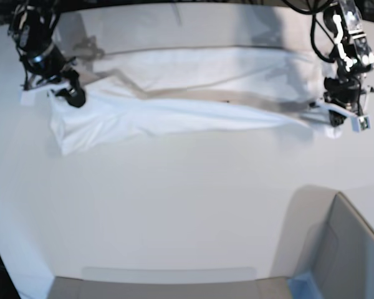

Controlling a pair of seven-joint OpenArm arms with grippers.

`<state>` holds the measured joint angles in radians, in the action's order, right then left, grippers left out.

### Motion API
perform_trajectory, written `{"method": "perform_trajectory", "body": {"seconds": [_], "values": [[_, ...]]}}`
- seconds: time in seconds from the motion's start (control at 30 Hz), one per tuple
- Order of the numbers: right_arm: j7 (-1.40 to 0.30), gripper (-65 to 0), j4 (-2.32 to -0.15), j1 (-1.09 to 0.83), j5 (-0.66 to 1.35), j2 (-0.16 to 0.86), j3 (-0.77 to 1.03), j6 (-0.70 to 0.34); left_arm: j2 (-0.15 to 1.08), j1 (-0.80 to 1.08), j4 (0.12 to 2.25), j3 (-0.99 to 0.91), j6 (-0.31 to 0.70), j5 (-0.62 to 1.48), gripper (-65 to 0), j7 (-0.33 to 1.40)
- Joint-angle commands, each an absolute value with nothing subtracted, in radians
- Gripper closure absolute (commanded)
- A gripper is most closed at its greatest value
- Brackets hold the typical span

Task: Layout the t-shirt on the table in an organized manner, then fold the t-shirt properly
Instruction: 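Lift the printed half with both grippers and fold it over the other half, then lower the folded edge onto the shirt with both grippers and release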

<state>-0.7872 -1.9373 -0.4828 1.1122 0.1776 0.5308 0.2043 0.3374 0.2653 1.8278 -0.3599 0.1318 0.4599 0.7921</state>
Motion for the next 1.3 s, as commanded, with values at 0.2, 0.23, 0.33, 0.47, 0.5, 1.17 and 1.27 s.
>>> {"method": "perform_trajectory", "body": {"seconds": [0.2, 0.23, 0.33, 0.47, 0.5, 1.17, 1.27], "values": [[-0.777, 0.0, -1.994, -0.572, 1.136, 0.186, 0.536, 0.191, 0.355, 0.298, 1.845, -0.372, 0.133, 0.456, 0.0, 0.771], [-0.777, 0.0, -2.008, -0.587, 1.136, 0.186, 0.536, 0.191, 0.355, 0.306, 1.847, -0.372, 0.133, 0.456, 0.0, 0.771], [-0.777, 0.0, -2.023, -0.613, 1.136, 0.186, 0.538, 0.191, 0.351, 0.311, 1.847, -0.371, 0.133, 0.456, 0.0, 0.771], [-0.777, 0.0, -2.025, -0.644, 1.136, 0.185, 0.535, 0.188, 0.351, 0.344, 1.848, -0.366, 0.133, 0.456, 0.0, 0.771], [-0.777, 0.0, -2.031, -0.651, 1.136, 0.185, 0.533, 0.188, 0.351, 0.344, 1.848, -0.366, 0.133, 0.456, 0.0, 0.771], [-0.779, 0.0, -1.986, -0.694, 1.127, 0.183, 0.512, 0.188, 0.348, 0.364, 1.842, -0.364, 0.133, 0.456, 0.0, 0.771], [-0.779, 0.0, -1.966, -0.694, 1.106, 0.183, 0.496, 0.188, 0.331, 0.364, 1.842, -0.367, 0.133, 0.456, -3.5, 0.773]]}}
